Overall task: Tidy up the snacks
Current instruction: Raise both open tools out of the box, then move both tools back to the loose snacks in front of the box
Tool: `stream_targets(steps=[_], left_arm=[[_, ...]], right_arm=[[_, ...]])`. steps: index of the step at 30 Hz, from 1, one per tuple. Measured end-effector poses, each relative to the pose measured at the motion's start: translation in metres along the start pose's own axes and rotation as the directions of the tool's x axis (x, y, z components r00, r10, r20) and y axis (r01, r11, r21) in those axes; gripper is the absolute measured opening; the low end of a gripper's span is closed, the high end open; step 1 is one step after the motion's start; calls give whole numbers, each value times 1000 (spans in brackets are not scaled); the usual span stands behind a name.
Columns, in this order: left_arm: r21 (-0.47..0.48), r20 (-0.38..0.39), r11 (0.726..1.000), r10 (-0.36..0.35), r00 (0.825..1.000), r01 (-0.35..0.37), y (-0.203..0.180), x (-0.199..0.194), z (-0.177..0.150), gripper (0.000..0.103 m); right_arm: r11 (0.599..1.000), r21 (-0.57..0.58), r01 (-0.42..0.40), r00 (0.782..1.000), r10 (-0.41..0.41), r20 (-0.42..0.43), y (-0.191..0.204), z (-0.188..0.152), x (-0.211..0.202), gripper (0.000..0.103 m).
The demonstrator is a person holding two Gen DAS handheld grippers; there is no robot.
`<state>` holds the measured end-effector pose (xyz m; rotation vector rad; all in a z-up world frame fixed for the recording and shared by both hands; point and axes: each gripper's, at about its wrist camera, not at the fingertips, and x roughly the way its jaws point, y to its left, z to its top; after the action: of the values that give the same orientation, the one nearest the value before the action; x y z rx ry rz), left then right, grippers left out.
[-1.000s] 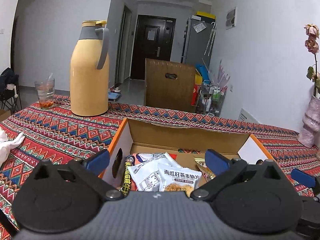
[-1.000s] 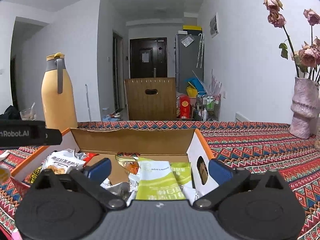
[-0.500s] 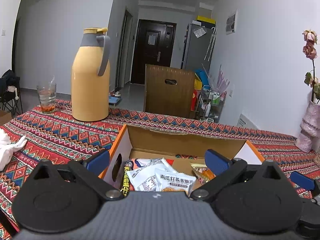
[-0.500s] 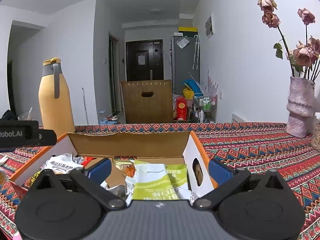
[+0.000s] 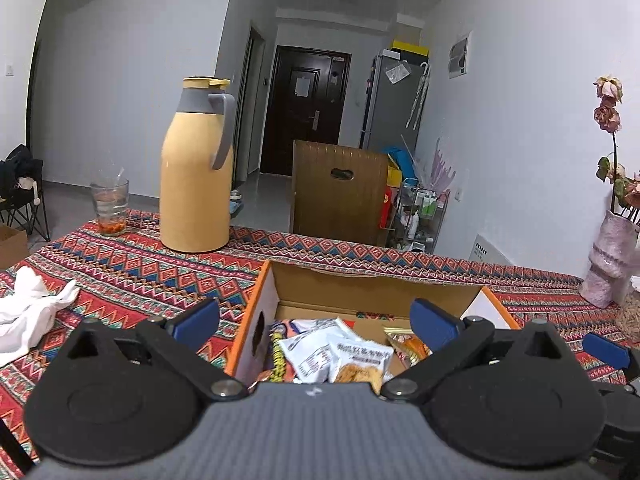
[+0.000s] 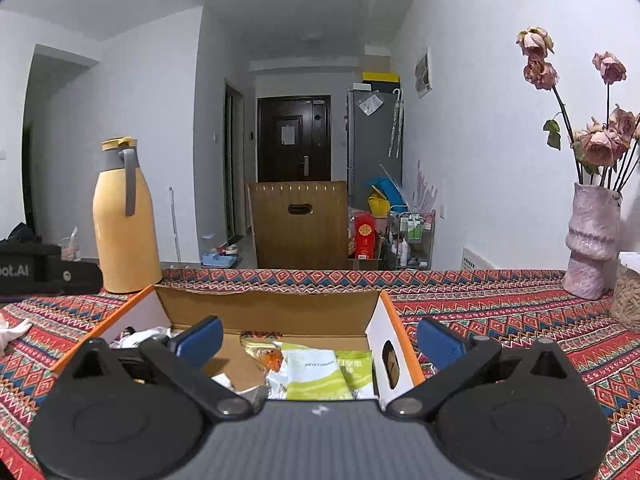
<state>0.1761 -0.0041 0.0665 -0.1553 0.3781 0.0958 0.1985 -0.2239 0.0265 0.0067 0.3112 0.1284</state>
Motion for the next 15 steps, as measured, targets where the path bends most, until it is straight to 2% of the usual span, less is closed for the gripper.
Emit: stream_targets(steps=[15], left_arm=[[52, -97, 999, 17, 995, -12, 41, -32, -38, 103]], right_arm=[[998, -26, -60, 995, 57, -82, 15, -32, -44, 103]])
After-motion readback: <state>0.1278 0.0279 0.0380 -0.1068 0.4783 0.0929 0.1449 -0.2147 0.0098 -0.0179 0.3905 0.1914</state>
